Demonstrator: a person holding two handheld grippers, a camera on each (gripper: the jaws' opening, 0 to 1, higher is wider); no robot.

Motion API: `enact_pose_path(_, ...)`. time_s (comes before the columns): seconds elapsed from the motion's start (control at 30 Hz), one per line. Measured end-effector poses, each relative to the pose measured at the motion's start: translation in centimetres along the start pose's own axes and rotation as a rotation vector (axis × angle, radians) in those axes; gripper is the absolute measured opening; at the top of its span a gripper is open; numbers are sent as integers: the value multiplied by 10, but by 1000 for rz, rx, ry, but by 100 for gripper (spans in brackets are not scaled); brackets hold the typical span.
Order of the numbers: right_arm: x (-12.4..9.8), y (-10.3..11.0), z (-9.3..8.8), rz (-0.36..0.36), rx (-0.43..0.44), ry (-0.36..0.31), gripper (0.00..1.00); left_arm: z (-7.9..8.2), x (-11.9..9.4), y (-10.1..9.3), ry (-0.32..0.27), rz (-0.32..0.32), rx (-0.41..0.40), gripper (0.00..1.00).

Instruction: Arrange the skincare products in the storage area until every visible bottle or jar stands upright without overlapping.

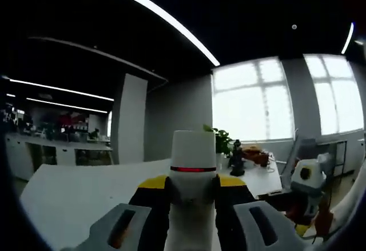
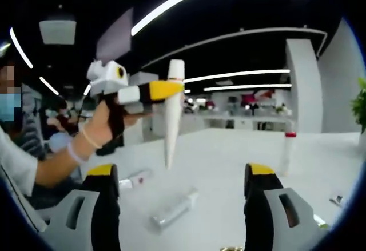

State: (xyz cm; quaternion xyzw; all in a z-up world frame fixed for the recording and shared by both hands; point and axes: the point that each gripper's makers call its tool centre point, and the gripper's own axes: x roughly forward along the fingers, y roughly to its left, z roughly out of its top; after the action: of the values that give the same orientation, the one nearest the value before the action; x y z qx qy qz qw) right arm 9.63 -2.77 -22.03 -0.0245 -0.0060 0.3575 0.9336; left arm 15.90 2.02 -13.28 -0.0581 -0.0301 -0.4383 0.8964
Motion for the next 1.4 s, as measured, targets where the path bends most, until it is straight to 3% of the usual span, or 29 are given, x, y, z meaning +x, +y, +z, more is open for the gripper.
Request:
enact_pose_path(0.47,35,9,-4,-37,-39,-33,88,3,-2,-39,-33,-43,-6,29)
enact_pose_path(0.63,45,10,10,-34,78,-159,94,4,-4,-44,-51,-41,-24,29)
enact_pose_path(0.8,46,10,12,-39,93,-176,73,1,-4,-46,-49,-36,-28,29)
enact_pose_path(0.87,47,9,7,-65,11,-151,65,0,-4,-45,-48,-34,-25,29)
enact_pose_path(1.0,48,11,5,-77,-13,-152,47,-2,-4,-46,-48,-39,-37,29)
enact_pose_path(1.27,51,16,-3,-54,0,-131,21,-3,-5,-46,-47,-41,-42,29)
enact_pose_path(1.4,53,15,-8,-64,-7,-115,12,-3,-5,-48,-53,-45,-51,29)
